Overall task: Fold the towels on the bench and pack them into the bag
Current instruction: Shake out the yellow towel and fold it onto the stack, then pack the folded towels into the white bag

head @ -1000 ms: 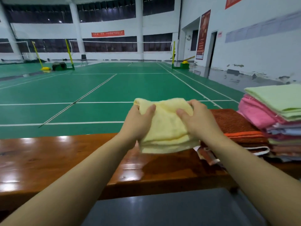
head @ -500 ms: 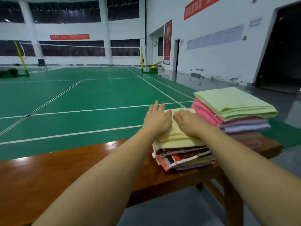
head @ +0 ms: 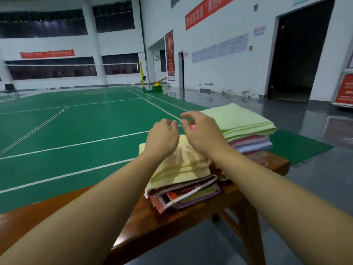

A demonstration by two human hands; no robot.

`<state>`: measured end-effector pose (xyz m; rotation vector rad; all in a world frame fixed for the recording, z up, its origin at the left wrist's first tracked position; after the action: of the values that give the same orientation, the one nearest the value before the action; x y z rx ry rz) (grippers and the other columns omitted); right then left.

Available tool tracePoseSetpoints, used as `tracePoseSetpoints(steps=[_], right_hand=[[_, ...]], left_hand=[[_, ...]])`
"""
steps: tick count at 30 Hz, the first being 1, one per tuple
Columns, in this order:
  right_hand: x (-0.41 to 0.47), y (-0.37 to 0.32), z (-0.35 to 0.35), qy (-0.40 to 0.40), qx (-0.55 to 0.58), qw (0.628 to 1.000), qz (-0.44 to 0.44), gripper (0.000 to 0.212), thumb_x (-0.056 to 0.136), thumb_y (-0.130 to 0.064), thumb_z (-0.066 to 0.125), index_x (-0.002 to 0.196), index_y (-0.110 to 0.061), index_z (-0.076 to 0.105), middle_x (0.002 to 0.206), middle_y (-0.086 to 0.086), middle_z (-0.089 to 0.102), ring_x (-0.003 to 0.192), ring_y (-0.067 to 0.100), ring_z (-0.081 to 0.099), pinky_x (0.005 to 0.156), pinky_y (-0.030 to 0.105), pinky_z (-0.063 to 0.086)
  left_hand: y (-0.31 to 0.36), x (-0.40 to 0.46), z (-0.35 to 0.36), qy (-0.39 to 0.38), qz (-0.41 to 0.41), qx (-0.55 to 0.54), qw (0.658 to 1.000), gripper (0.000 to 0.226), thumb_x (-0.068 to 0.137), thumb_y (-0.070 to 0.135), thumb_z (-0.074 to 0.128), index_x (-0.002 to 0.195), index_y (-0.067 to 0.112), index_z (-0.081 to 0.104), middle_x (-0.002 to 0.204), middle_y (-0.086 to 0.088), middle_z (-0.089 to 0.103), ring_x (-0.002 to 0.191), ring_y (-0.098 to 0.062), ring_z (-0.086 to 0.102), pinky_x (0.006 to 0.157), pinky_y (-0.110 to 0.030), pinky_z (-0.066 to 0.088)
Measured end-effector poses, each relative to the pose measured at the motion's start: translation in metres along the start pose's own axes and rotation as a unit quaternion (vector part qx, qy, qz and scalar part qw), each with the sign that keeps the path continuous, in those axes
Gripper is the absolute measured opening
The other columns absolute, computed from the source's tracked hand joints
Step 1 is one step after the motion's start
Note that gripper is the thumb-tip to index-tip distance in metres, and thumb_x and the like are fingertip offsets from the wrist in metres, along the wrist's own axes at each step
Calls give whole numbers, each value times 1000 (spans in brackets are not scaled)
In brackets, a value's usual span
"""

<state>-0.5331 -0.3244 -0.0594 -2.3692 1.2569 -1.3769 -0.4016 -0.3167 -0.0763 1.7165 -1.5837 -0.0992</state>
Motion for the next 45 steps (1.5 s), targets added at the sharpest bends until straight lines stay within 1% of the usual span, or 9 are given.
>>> tracePoseSetpoints(steps=[5,10,15,19,22,27,34,37,45], right_hand=[[24,84,-113,95,-75,976,181,51,96,-50,58,133,-15,60,137,5,61,123,28,57,98,39,46],[1,167,-126,-59,9,905,420,96,85,-68,64,150,-1,39,155,19,39,131,41,48,94,45,45],[9,174,-118,-60,98,913,393,103,77,-62,77,149,1,38,152,17,43,130,37,51,104,45,47],[13,170,-104,-151,147,884,418,76,80,-58,77,131,-5,57,136,14,60,117,33,62,101,46,51],[9,167,-102,-203,168,865,427,43,88,-51,72,101,-11,67,120,15,71,108,31,68,101,47,53],[14,169,-104,-168,179,865,437,80,67,-52,89,128,-9,60,117,16,71,102,35,70,94,50,57],[26,157,-106,-190,185,858,439,53,80,-47,81,114,-9,68,110,14,75,103,31,71,98,47,55],[27,150,-107,-214,201,842,453,41,84,-44,78,104,-9,69,108,13,76,105,32,71,100,46,54],[18,146,-100,-263,260,790,488,68,71,-48,88,122,-9,67,113,13,74,107,31,71,99,46,53]], left_hand=[[49,9,37,-87,-125,-216,964,64,101,54,48,137,3,51,124,-10,62,112,-32,59,92,-38,46],[78,2,85,-234,-262,-303,886,70,92,64,60,135,10,52,124,-13,64,96,-30,67,84,-43,58],[82,6,96,-227,-292,-294,881,45,94,51,66,103,8,56,91,-11,63,72,-25,62,52,-32,47],[73,16,96,-189,-286,-325,882,52,88,39,78,124,9,55,87,-7,61,65,-24,59,40,-24,46],[66,24,97,-142,-267,-333,893,66,76,35,88,126,6,56,90,-7,62,66,-26,59,47,-28,47],[75,36,89,-115,-240,-332,905,51,77,26,86,112,7,55,100,-11,67,75,-25,64,53,-28,46],[80,39,79,-166,-252,-289,908,49,89,31,73,126,8,51,86,-9,56,66,-24,52,48,-28,46],[67,28,92,-241,-289,-269,887,42,97,41,62,123,9,60,94,-10,64,76,-27,60,70,-38,54],[55,18,100,-259,-306,-292,868,37,93,49,66,104,13,63,87,-8,66,73,-24,61,69,-32,48]])
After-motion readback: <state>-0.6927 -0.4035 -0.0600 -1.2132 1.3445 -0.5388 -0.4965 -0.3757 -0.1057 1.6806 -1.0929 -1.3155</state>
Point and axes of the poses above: each hand's wrist, its own x-axis towards the middle knuckle, its own z-axis out of the palm, y = z × x, the point moved 6 cm from there along x, towards the middle knuckle
